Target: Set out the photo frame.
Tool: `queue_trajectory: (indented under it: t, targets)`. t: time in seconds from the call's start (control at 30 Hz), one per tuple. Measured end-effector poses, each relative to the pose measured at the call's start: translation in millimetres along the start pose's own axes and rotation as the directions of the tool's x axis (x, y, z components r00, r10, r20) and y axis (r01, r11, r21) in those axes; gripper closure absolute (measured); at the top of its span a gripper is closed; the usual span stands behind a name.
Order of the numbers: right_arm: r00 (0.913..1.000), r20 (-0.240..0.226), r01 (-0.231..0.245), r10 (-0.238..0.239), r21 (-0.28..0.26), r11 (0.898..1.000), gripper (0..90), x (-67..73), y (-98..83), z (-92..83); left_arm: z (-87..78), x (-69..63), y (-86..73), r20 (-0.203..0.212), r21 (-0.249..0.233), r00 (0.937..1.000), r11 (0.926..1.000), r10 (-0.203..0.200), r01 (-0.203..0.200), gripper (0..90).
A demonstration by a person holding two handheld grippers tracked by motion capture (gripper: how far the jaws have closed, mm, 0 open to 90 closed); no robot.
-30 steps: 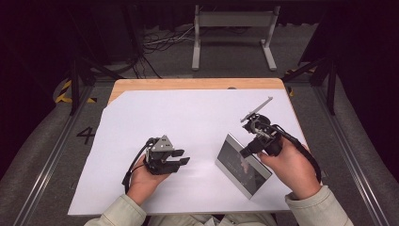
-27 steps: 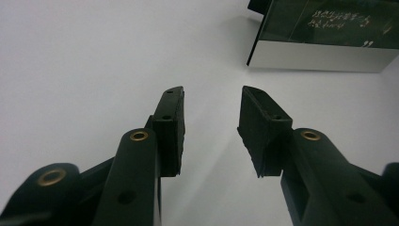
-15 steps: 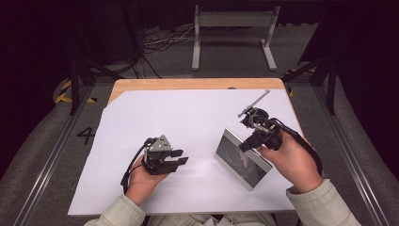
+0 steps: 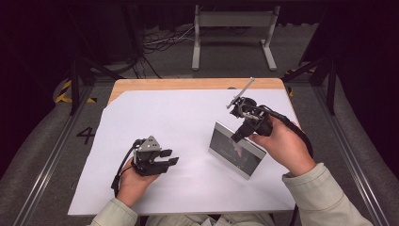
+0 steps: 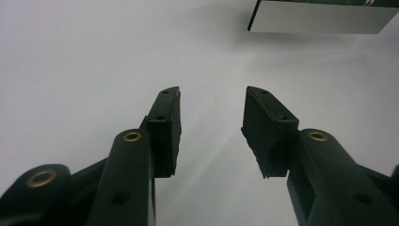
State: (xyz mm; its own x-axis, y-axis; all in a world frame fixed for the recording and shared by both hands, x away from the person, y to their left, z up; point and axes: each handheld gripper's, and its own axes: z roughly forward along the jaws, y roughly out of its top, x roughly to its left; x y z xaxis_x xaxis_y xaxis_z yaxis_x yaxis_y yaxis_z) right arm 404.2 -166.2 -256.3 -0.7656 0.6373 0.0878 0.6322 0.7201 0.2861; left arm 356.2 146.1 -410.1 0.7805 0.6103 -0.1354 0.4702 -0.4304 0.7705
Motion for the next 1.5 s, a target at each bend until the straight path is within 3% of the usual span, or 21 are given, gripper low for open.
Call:
queue_trajectory:
  t: [0.17, 0.37, 0.57, 0.67, 0.77, 0.8, 0.83, 0.87, 1.07, 1.13, 1.2, 1.3, 1.33, 1.4, 1.5]
  targets:
    - [0.9983, -0.013, 0.057, -0.057, 0.016, 0.998, 84.2, -5.2, 14.5, 3.5, -8.6, 6.1, -6.8, -0.026, -0.001, 0.9996, 0.9999, -0.014, 0.014, 57.3]
    - [0.993, -0.042, 0.111, -0.11, 0.021, 0.994, 84.1, -10.3, 24.0, 7.0, -10.0, 9.1, -9.0, -0.027, -0.003, 0.9994, 0.9997, -0.024, 0.024, 57.3]
    - [0.982, -0.022, 0.188, -0.188, 0.029, 0.982, 84.1, -13.6, 34.8, 9.7, -6.1, 7.6, -7.7, -0.032, 0.01, 0.9995, 0.9999, -0.008, 0.009, 57.3]
    - [0.974, -0.036, 0.225, -0.224, 0.03, 0.974, 84.1, -16.6, 40.0, 9.7, -4.2, 7.6, -6.5, -0.026, 0.011, 0.9995, 0.9998, -0.017, 0.018, 57.2]
    - [0.963, -0.048, 0.267, -0.265, 0.032, 0.963, 84.1, -16.9, 42.8, 10.3, -2.9, 7.9, -6.0, -0.023, 0.012, 0.9997, 0.9999, -0.012, 0.012, 57.1]
    - [0.9423, -0.057, 0.332, -0.33, 0.03, 0.943, 84.1, -14.6, 44.8, 11.8, -2.2, 8.4, -5.3, -0.021, 0.016, 0.9998, 0.9999, -0.002, 0.002, 56.7]
    - [0.9423, -0.057, 0.332, -0.33, 0.03, 0.943, 84.1, -14.6, 44.8, 11.8, -2.2, 8.4, -5.3, -0.021, 0.016, 0.9998, 0.9999, -0.002, 0.002, 56.6]
    - [0.9351, -0.073, 0.35, -0.347, 0.032, 0.936, 84.1, -15.6, 47.1, 12.7, -1.4, 7.7, -5.2, -0.021, 0.017, 0.9998, 0.9998, -0.004, 0.004, 56.5]
    - [0.9135, -0.104, 0.398, -0.393, 0.026, 0.917, 84.1, -16.5, 51.7, 15.0, -1.4, 7.9, -5.2, -0.019, 0.017, 0.9998, 0.9998, -0.003, 0.004, 56.4]
    - [0.8999, -0.113, 0.427, -0.421, 0.029, 0.904, 84.1, -16.3, 53.1, 16.7, -1.0, 8.1, -5.3, -0.019, 0.018, 0.9998, 0.9998, 0.001, -0.001, 56.4]
    - [0.8975, -0.119, 0.432, -0.425, 0.037, 0.901, 84.1, -16.1, 54.9, 18.6, -0.1, 7.7, -5.7, -0.018, 0.023, 0.9998, 0.9997, -0.002, 0.002, 56.4]
    - [0.8846, -0.115, 0.459, -0.452, 0.044, 0.887, 84.1, -14.3, 56.5, 20.9, 0.3, 7.6, -5.8, -0.015, 0.027, 0.9999, 0.9996, -0.001, 0.002, 56.4]
    - [0.8846, -0.115, 0.459, -0.452, 0.044, 0.887, 84.1, -14.3, 56.5, 20.9, 0.5, 7.5, -5.8, -0.016, 0.027, 0.9999, 0.9996, -0.001, 0.002, 56.4]
    - [0.8747, -0.135, 0.475, -0.465, 0.044, 0.879, 84.1, -14.9, 58.8, 22.9, 0.2, 7.5, -5.8, -0.015, 0.026, 0.9999, 0.9997, -0.002, 0.002, 56.4]
    - [0.8751, -0.135, 0.475, -0.465, 0.051, 0.879, 84.1, -15.0, 60.9, 24.5, 0.0, 7.9, -5.9, -0.015, 0.026, 0.9999, 0.9997, -0.005, 0.005, 56.5]
